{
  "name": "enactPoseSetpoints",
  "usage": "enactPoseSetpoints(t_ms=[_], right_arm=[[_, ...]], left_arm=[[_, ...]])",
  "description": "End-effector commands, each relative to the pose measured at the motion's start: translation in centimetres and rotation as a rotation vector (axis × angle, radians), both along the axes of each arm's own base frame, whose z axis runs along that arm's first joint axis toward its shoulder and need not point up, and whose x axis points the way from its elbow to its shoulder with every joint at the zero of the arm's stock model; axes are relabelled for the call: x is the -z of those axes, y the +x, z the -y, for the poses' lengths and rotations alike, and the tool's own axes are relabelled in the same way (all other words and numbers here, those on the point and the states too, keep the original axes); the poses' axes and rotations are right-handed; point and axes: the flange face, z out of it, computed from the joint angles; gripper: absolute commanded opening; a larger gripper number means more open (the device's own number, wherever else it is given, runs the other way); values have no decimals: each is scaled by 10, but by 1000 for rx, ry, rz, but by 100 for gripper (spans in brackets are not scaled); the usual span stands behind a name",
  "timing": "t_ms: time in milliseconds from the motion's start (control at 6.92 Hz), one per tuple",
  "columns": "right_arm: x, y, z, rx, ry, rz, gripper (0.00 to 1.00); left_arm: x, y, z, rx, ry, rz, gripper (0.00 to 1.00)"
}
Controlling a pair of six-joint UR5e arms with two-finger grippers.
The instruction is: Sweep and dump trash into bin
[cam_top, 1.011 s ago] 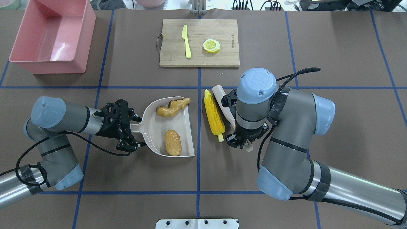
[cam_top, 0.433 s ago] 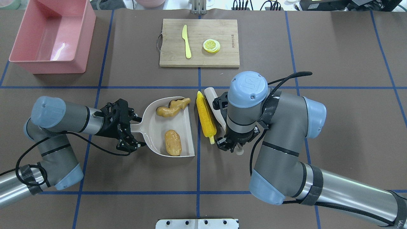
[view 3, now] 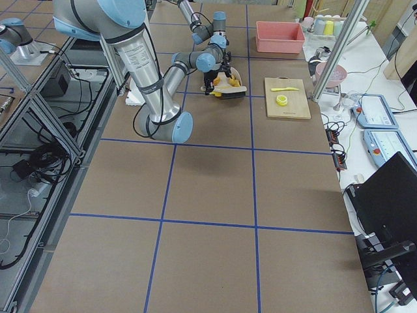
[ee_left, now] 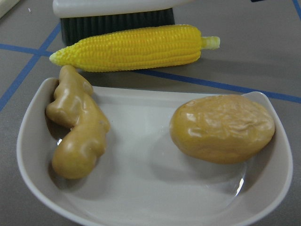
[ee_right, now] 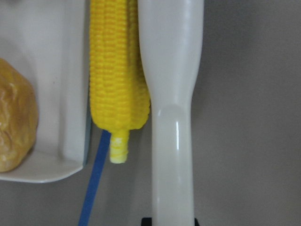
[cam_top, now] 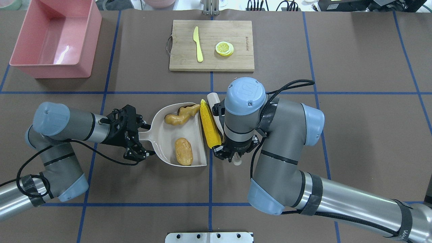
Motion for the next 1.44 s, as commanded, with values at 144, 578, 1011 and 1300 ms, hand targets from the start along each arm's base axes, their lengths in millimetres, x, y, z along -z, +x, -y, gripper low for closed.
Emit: enactPoseSetpoints(t_ms=[144,578,1011,1300], right_arm=[[24,-16,-1,-15,-46,33,0],[48,-38,-4,-28,-74,33,0],[60,-40,-7,-46,-88,59,0],[72,-42,-6,-31,-110,71,0]], left_arm=[[0,1,0,-1,-1,1,98],[3,4,1,-1,-4,6,98],[5,4,2,-1,-2,3,98],[5,4,2,-1,-2,3,98]])
